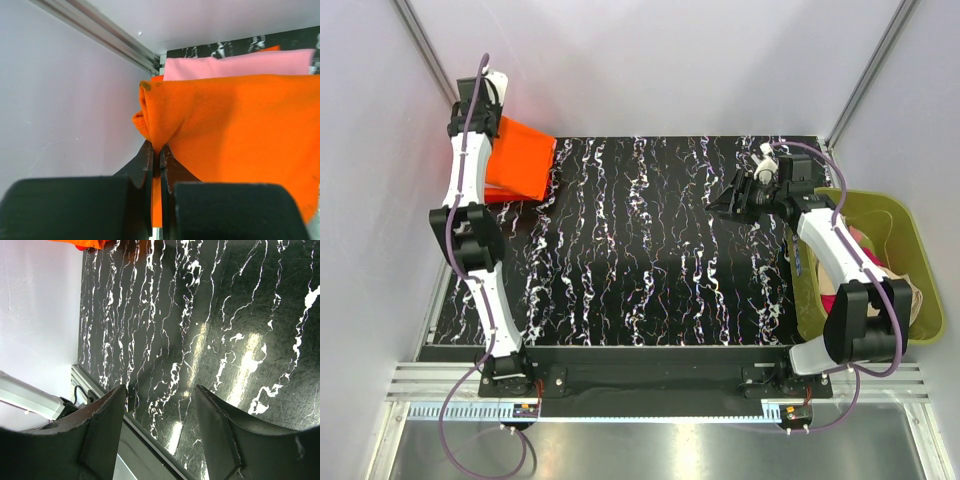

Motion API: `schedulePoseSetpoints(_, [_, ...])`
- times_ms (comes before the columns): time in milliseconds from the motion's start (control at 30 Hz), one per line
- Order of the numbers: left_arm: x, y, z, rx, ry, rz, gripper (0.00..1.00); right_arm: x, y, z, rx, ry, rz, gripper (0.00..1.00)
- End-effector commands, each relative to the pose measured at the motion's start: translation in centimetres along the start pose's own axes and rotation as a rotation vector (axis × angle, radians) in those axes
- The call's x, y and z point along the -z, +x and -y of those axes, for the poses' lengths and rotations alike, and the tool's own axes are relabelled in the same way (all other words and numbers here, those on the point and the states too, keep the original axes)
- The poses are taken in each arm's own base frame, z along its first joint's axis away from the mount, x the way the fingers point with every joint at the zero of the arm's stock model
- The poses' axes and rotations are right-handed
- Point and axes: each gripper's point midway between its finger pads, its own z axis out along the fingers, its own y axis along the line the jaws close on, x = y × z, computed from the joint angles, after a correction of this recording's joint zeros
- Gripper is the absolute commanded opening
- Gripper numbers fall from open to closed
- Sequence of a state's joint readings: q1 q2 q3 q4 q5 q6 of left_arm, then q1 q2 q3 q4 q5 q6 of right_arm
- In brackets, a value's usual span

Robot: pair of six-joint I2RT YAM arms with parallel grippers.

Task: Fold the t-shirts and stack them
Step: Neatly place the folded tshirt to the corner, then reset both grippers

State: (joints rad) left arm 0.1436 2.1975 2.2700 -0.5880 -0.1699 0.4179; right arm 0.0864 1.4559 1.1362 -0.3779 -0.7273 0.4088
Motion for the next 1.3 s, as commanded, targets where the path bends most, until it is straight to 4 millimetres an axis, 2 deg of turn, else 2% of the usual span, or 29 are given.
schedulePoseSetpoints(0, [-1.5,-1.7,-4.1,0.057,-0.138,0.089,0.0,-0.4,-0.4,-0.7,0.029,-0.044,0.001,0.65])
schedulePoseSetpoints(133, [-4.0,-0.2,-5.9,0.05,-0.241,0.085,0.0,-0.6,-0.2,-0.4,0.017,-0.041,-0.009,0.66])
schedulePoseSetpoints(233, [-4.7,0.1,-7.5,0.058,-0.341,0.082,0.14,-0.8,-0.2,-0.3,0.011,-0.037,-0.013,0.67])
schedulePoseSetpoints(267, [-4.7,0.3,-8.0,0.085,-0.373,0.086,0.45,-0.9,-0.2,-0.1,0.01,-0.033,-0.012,0.66])
schedulePoseSetpoints(300, [-5.1,0.8,-8.1,0.104,-0.408,0.095,0.66,-0.8,-0.3,-0.1,0.012,-0.026,-0.005,0.67])
schedulePoseSetpoints(333, [-4.6,1.0,-8.6,0.118,-0.452,0.091,0.79,-0.8,-0.4,0.0,0.013,-0.021,-0.002,0.67])
schedulePoseSetpoints(367, [-4.6,1.1,-8.4,0.12,-0.451,0.092,0.85,-0.7,-0.5,-0.1,0.018,-0.017,0.005,0.68])
schedulePoseSetpoints(400, [-4.9,2.0,-7.7,0.111,-0.435,0.074,0.9,-0.6,-0.6,-0.1,0.024,-0.013,0.013,0.68])
schedulePoseSetpoints(467, [-3.7,1.0,-6.8,0.108,-0.41,0.091,0.9,-0.1,-0.9,-0.5,0.034,-0.011,0.029,0.69])
schedulePoseSetpoints(500, [-3.6,1.7,-5.6,0.1,-0.383,0.069,0.9,0.2,-1.2,-0.8,0.046,-0.007,0.045,0.7])
schedulePoseSetpoints(533, [-2.0,0.0,-4.6,0.108,-0.346,0.109,0.91,0.5,-1.5,-1.1,0.054,-0.003,0.058,0.71])
schedulePoseSetpoints(600, [-0.7,0.4,-2.1,0.154,-0.268,0.094,0.91,1.1,-1.9,-1.2,0.059,0.024,0.078,0.76])
schedulePoseSetpoints(633, [1.7,-1.8,-1.3,0.2,-0.22,0.141,0.91,1.5,-2.3,-1.7,0.069,0.025,0.088,0.79])
schedulePoseSetpoints(667, [2.8,-2.3,0.1,0.293,-0.158,0.155,0.91,1.7,-2.1,-1.8,0.062,0.034,0.084,0.89])
schedulePoseSetpoints(700, [3.6,-1.5,1.8,0.334,-0.092,0.123,0.91,2.2,-2.4,-2.2,0.067,0.036,0.097,0.99])
schedulePoseSetpoints(733, [6.6,-4.0,4.0,0.439,0.051,0.191,0.92,2.6,-2.6,-2.7,0.069,0.037,0.107,1.0])
schedulePoseSetpoints(767, [8.0,-4.4,5.5,0.494,0.132,0.201,0.93,2.9,-2.8,-2.9,0.06,0.043,0.118,1.0])
schedulePoseSetpoints(800, [8.7,-2.9,7.9,0.527,0.22,0.166,0.99,3.4,-3.1,-3.3,0.062,0.05,0.14,1.0])
schedulePoseSetpoints(833, [12.0,-4.6,10.8,0.542,0.374,0.205,0.99,3.7,-3.0,-3.4,0.053,0.055,0.146,1.0])
schedulePoseSetpoints(867, [13.5,-4.6,12.5,0.597,0.445,0.191,0.99,4.0,-3.0,-3.7,0.04,0.054,0.149,1.0])
schedulePoseSetpoints(933, [17.4,-3.7,18.2,0.556,0.613,0.161,0.99,4.7,-2.5,-4.6,0.031,0.043,0.134,1.0])
schedulePoseSetpoints(967, [18.3,-1.9,20.6,0.533,0.663,0.116,0.99,5.2,-2.4,-4.9,0.025,0.046,0.132,1.0])
schedulePoseSetpoints(1000, [20.9,-2.2,21.8,0.516,0.728,0.136,0.99,5.5,-2.4,-5.1,0.016,0.054,0.135,1.0])
schedulePoseSetpoints(1033, [23.4,-2.1,24.7,0.478,0.824,0.133,0.99,6.0,-2.2,-5.4,0.009,0.056,0.131,1.0])
schedulePoseSetpoints(1067, [24.7,-0.8,26.4,0.434,0.882,0.115,0.99,6.4,-2.0,-5.9,0.013,0.048,0.136,1.0])
schedulePoseSetpoints(1133, [29.6,-0.9,28.6,0.384,1.018,0.149,0.99,7.0,-1.6,-5.7,-0.003,0.081,0.136,1.0])
schedulePoseSetpoints(1167, [31.0,-0.2,29.3,0.365,1.071,0.145,0.99,7.5,-1.7,-5.8,-0.007,0.1,0.158,1.0])
schedulePoseSetpoints(1200, [33.6,-0.4,29.2,0.359,1.143,0.172,0.99,7.8,-1.7,-5.9,-0.007,0.106,0.166,1.0])
schedulePoseSetpoints(1267, [35.9,1.0,29.9,0.359,1.24,0.154,0.99,8.6,-1.8,-6.2,-0.003,0.119,0.198,1.0])
